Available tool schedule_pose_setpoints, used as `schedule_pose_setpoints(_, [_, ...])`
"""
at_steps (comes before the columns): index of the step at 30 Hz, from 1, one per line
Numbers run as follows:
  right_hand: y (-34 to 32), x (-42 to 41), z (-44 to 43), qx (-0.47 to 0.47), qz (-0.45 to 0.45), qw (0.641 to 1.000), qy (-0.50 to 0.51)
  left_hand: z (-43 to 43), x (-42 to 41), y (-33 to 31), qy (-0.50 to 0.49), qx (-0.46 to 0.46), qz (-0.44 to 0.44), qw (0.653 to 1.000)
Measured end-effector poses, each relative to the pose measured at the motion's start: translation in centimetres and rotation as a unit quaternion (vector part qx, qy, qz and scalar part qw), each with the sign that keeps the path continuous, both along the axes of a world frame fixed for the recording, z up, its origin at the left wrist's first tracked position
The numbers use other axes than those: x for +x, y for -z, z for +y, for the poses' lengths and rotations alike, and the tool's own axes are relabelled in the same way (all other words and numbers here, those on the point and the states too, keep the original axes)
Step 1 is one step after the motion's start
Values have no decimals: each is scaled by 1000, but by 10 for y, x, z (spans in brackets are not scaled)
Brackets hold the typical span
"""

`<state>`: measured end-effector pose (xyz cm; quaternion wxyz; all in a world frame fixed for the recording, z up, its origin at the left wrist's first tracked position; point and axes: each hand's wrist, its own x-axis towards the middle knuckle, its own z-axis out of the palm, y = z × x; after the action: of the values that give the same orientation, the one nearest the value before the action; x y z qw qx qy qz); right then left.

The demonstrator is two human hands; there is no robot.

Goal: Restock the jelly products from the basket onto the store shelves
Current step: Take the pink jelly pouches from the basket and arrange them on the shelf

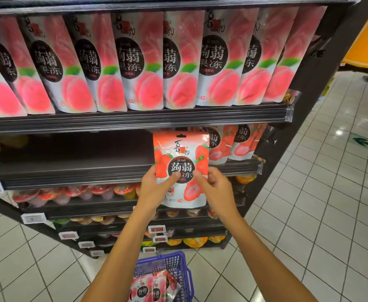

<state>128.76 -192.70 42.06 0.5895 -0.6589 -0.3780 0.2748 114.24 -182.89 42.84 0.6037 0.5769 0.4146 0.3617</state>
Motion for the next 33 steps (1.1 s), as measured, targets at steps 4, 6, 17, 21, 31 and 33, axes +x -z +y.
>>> schedule_pose_setpoints(4, [1, -4, 6, 14, 72, 997, -15, -3, 3, -5, 1, 31, 5, 1000])
schedule_pose_setpoints(6, [-1, -2, 11, 36, 85, 996, 6, -8, 5, -6, -30, 63, -5, 998])
schedule_pose_setpoints(17, [-16, 5, 60, 100, 28, 993, 57, -29, 26, -2, -16, 210, 70, 975])
schedule_pose_setpoints(21, [-9, 8, 70, 89, -4, 995, 48, -22, 30, 0, -16, 177, 59, 982])
schedule_pose_setpoints(31, [25, 18, 41, -21, -172, 976, 134, -19, 31, 12, 9, 155, 67, 986])
schedule_pose_setpoints(33, [30, 17, 41, -40, -191, 967, 164, -18, 33, 10, 5, 150, 54, 987])
